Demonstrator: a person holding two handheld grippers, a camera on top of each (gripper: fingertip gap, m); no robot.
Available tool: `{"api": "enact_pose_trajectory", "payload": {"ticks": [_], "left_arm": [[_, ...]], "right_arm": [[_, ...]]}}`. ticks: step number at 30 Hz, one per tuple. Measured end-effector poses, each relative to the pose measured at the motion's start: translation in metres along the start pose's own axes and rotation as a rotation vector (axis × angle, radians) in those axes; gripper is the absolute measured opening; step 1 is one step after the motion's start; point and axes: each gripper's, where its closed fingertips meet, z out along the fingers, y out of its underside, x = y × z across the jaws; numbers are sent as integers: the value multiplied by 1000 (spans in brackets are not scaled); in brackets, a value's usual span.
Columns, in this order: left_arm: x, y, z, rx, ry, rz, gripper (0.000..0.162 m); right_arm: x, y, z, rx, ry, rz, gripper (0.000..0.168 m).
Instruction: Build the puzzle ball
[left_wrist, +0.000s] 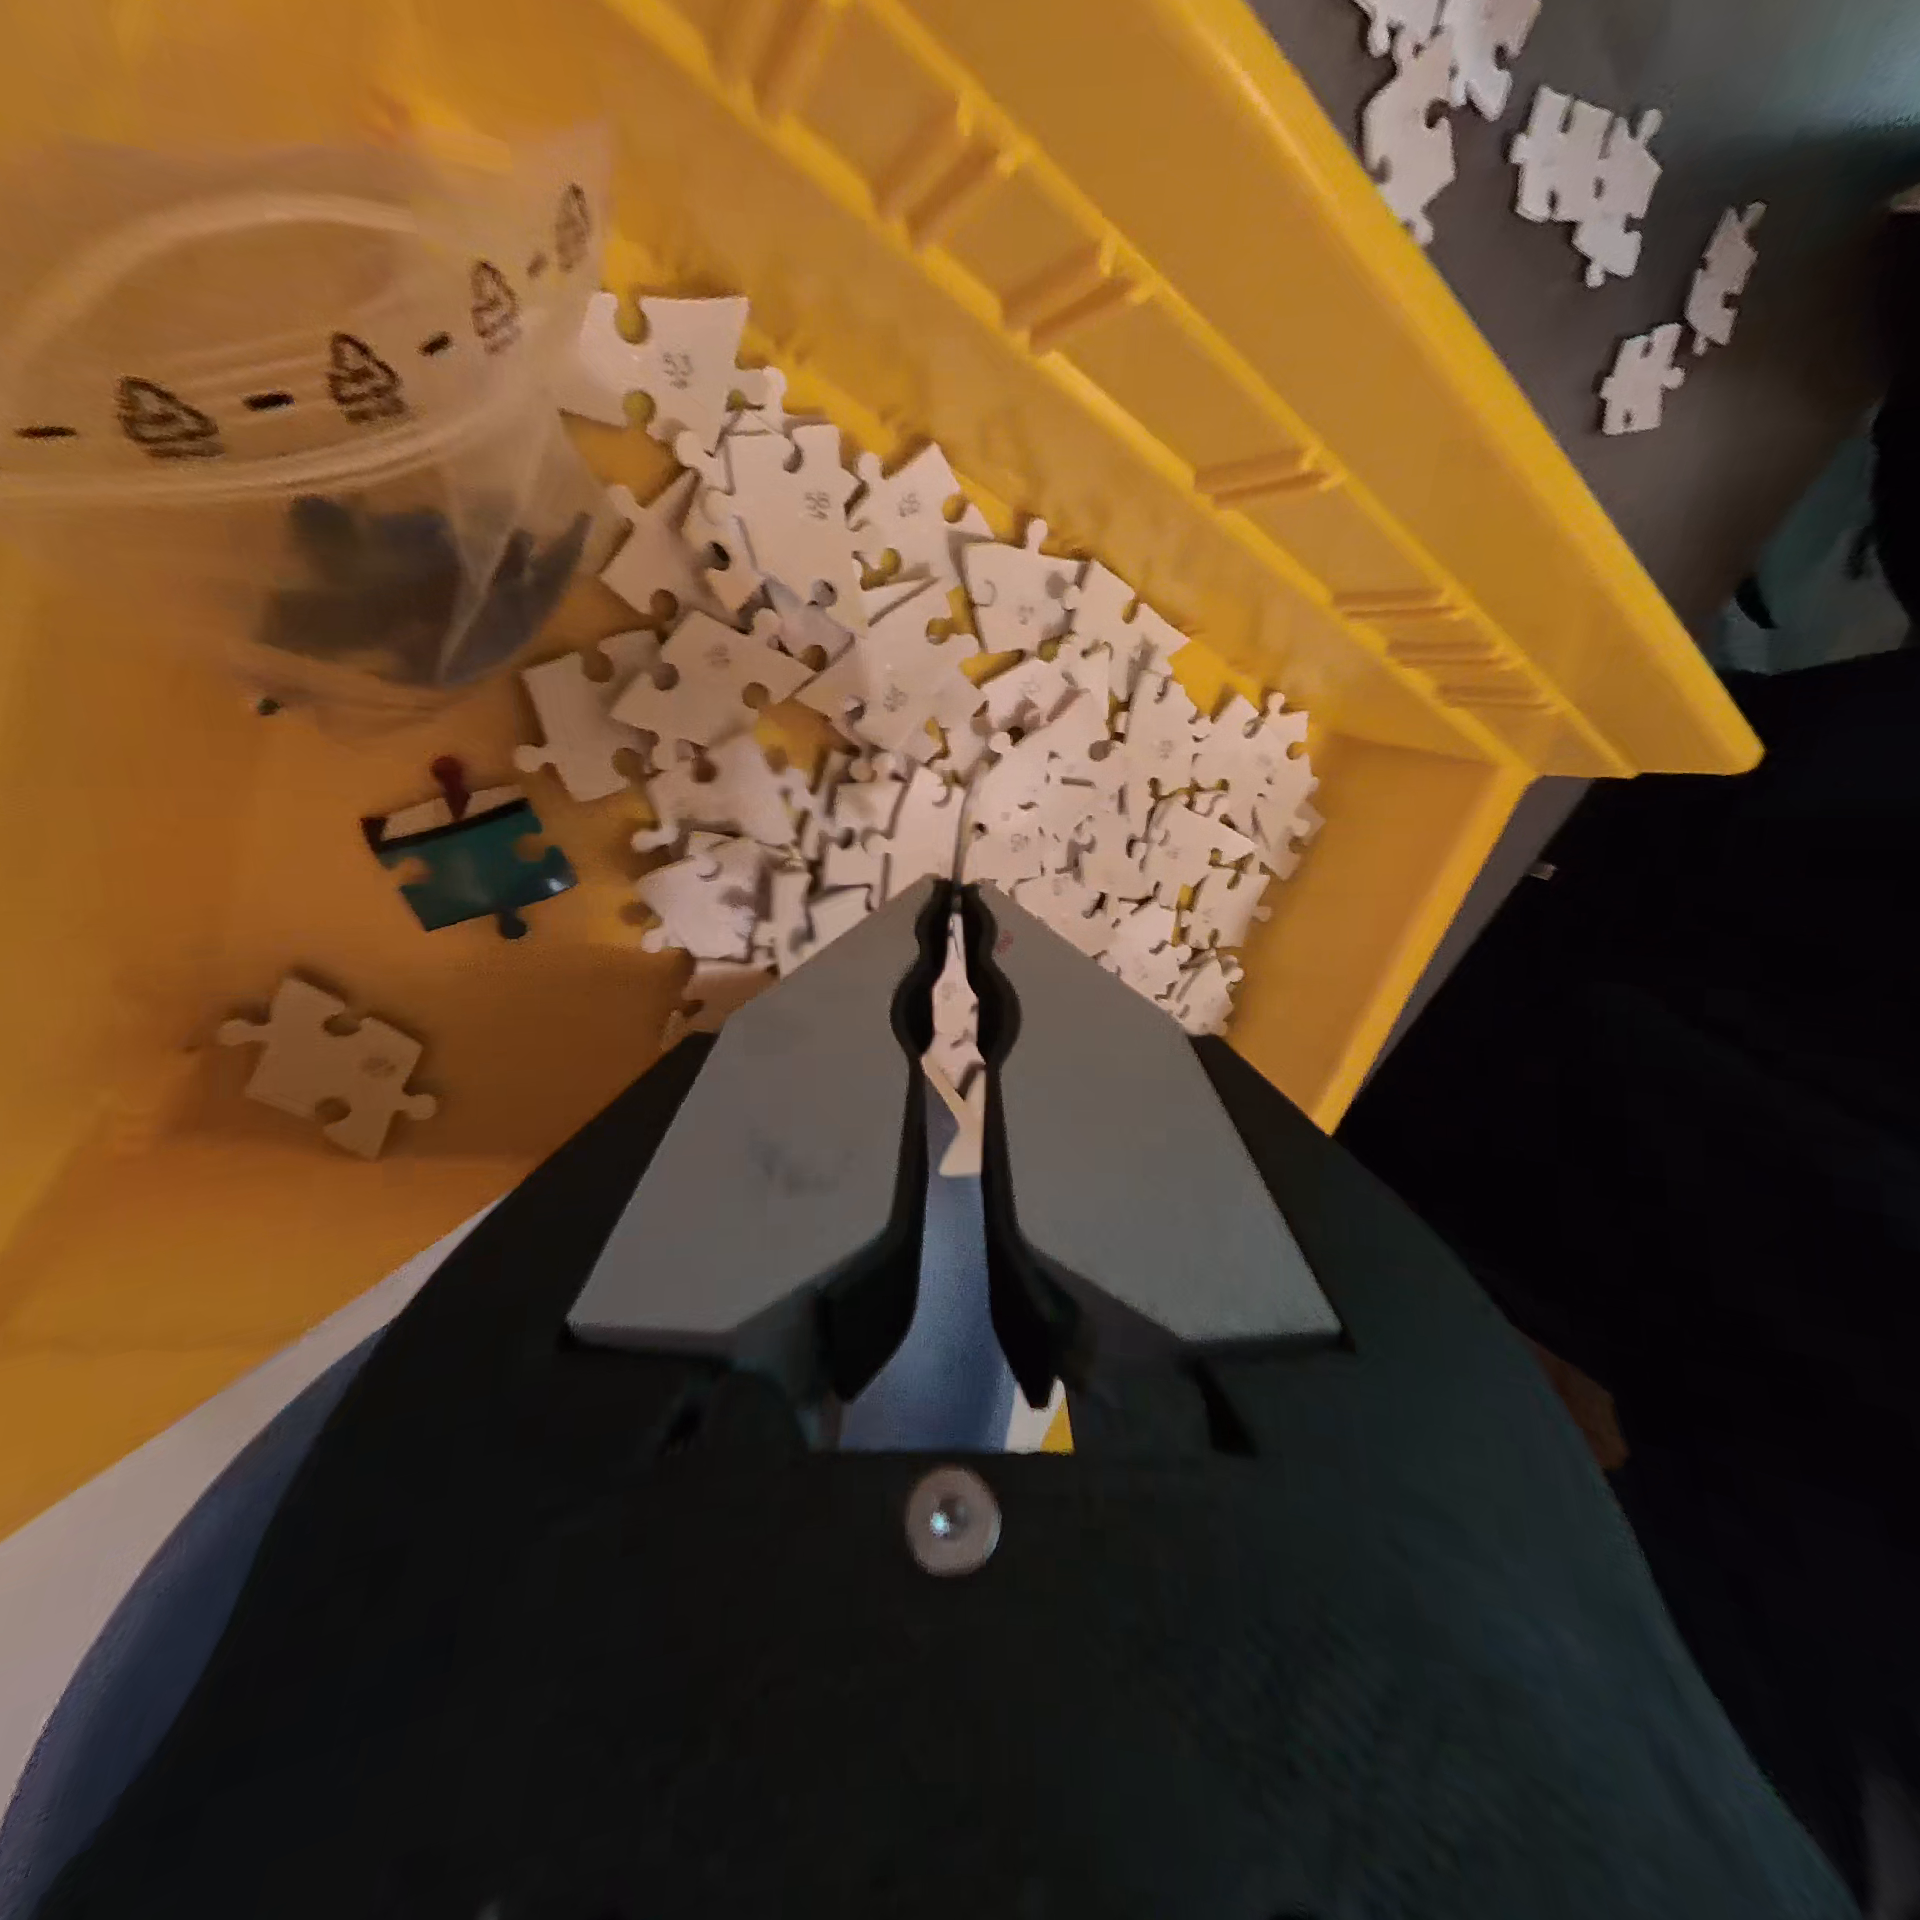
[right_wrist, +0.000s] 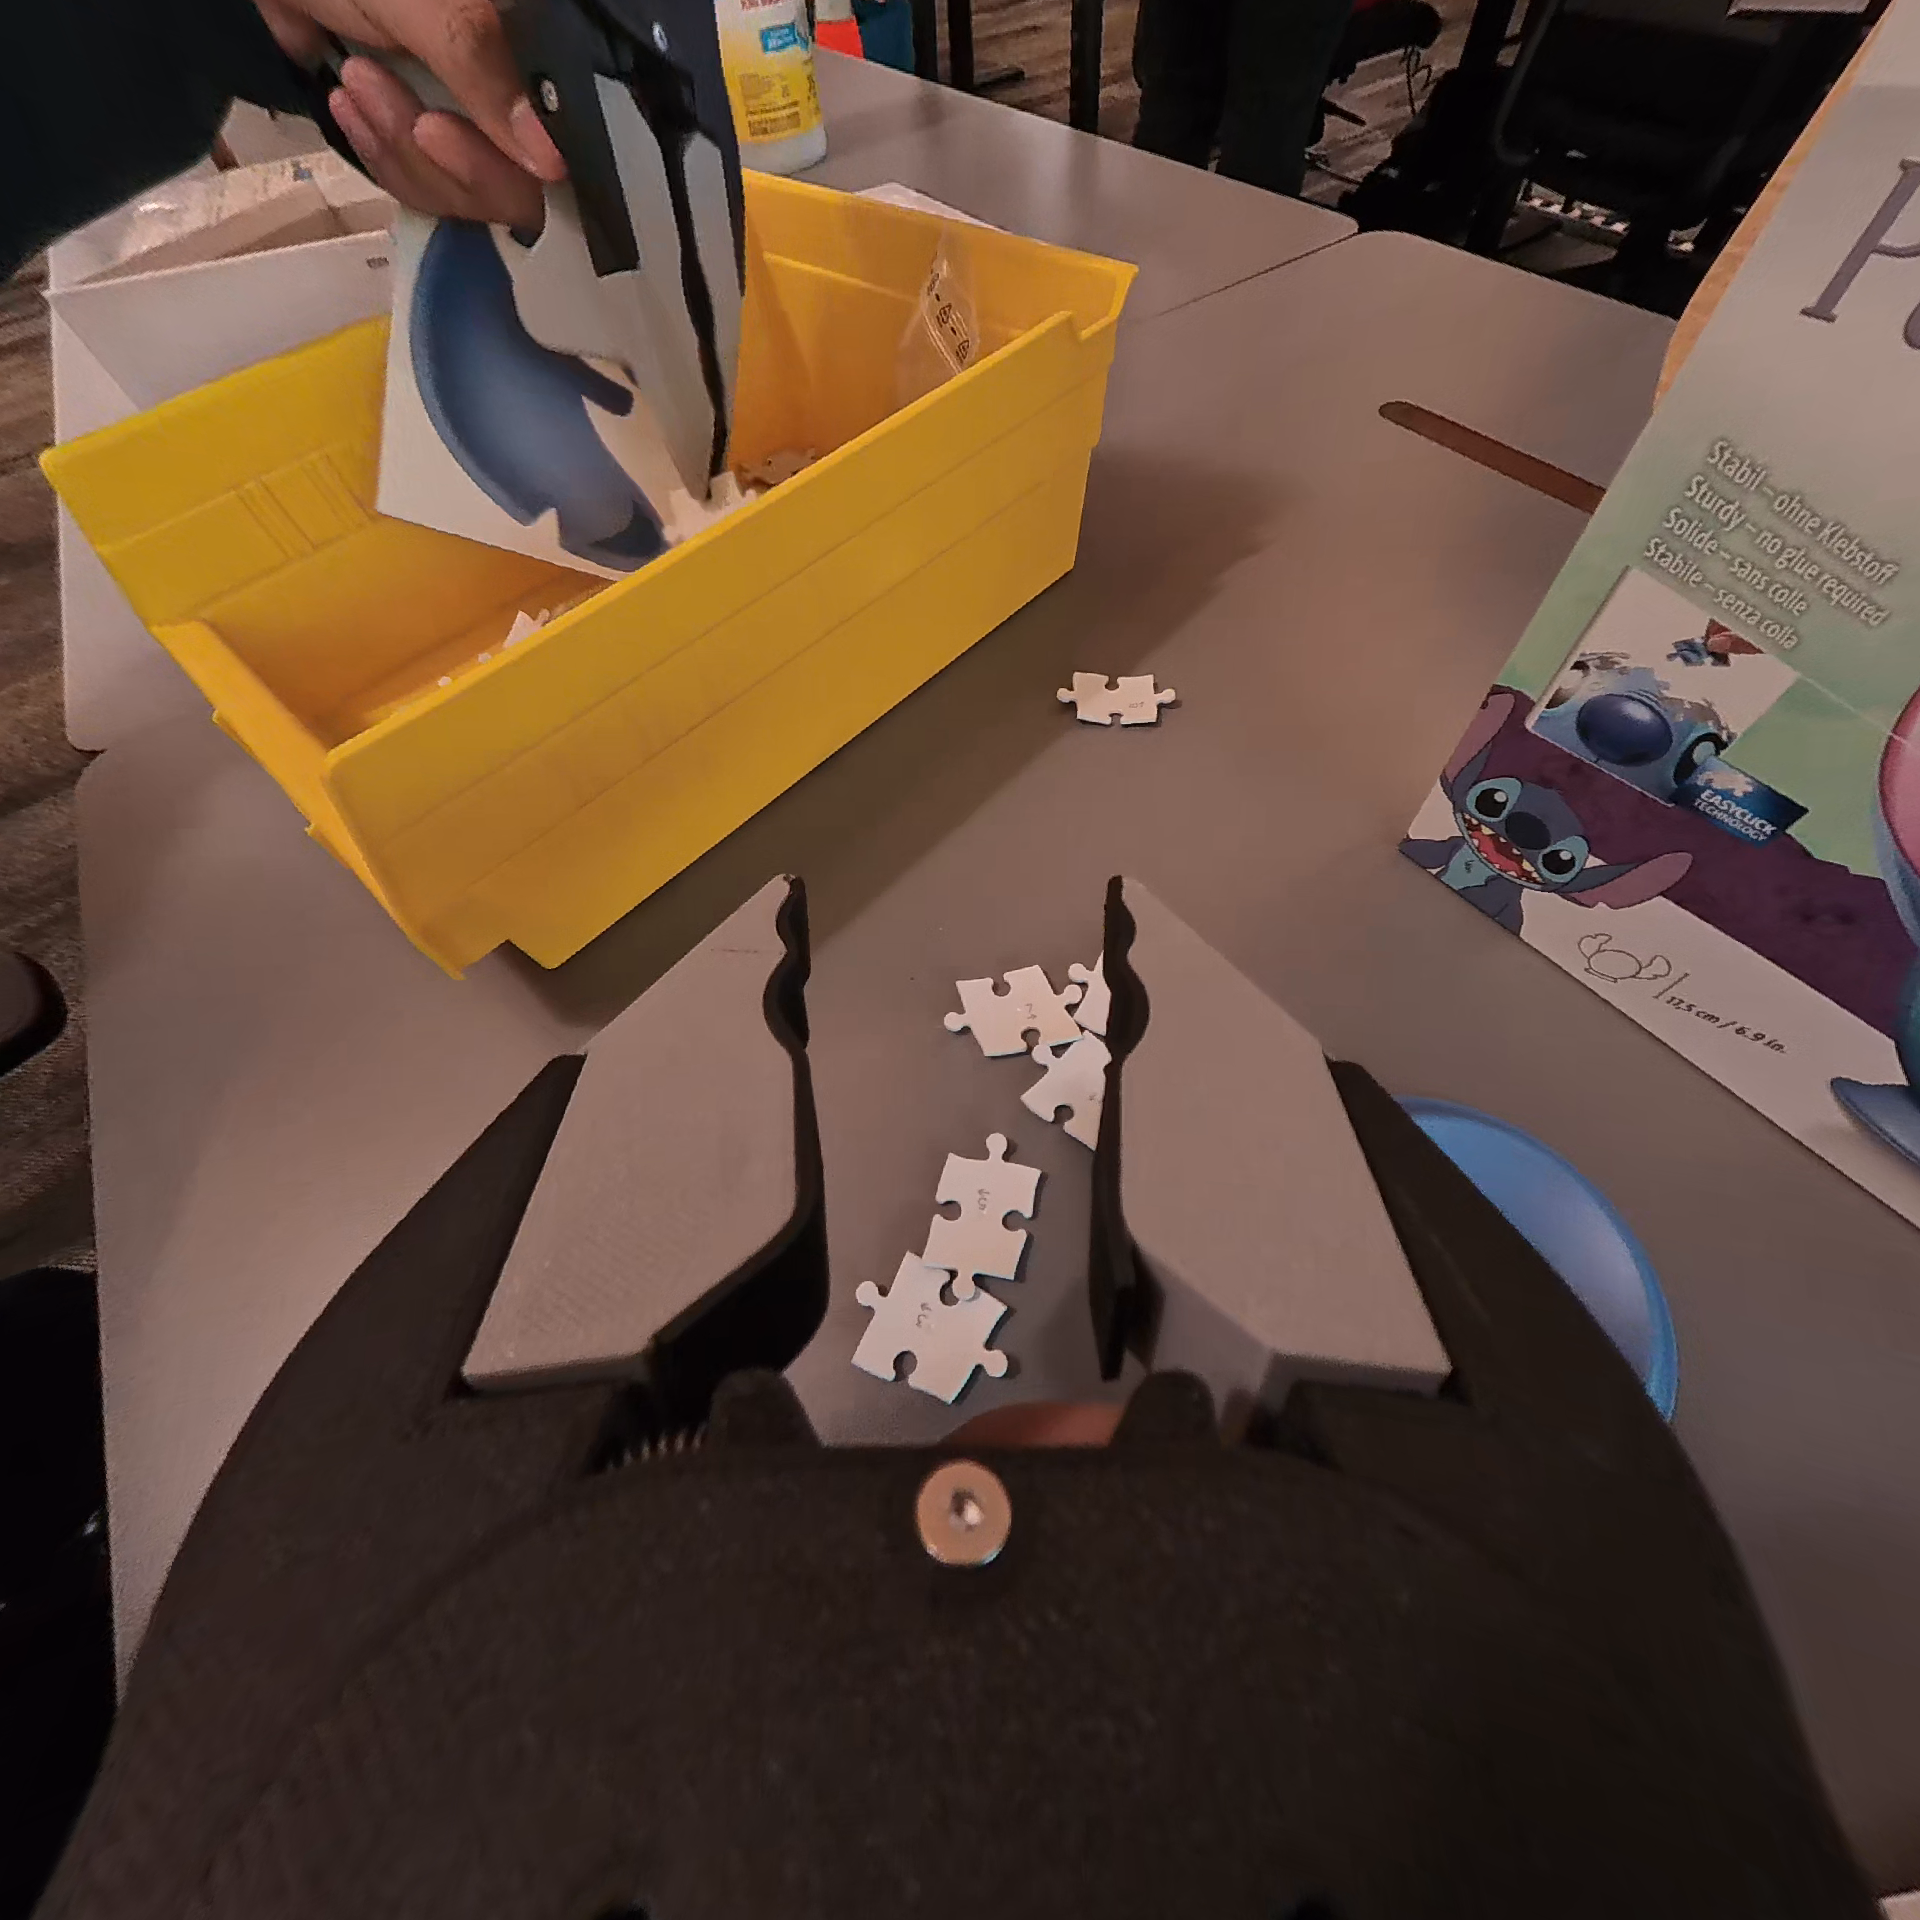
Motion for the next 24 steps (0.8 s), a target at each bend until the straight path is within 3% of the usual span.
{"api": "enact_pose_trajectory", "payload": {"ticks": [16, 17, 19, 24], "left_arm": [[6, 7, 18, -120, -18, 26, 0], [6, 7, 20, -129, -26, 18, 4], [-4, 8, 25, -167, -89, -14, 34], [-43, -9, 10, -92, -303, -102, 32]], "right_arm": [[-2, -2, -2, 7, -5, 0, 54], [-2, -2, -2, 9, -6, -2, 54], [-3, -3, -2, 11, -7, -5, 55], [-3, -4, -3, 15, -5, -7, 54]]}}
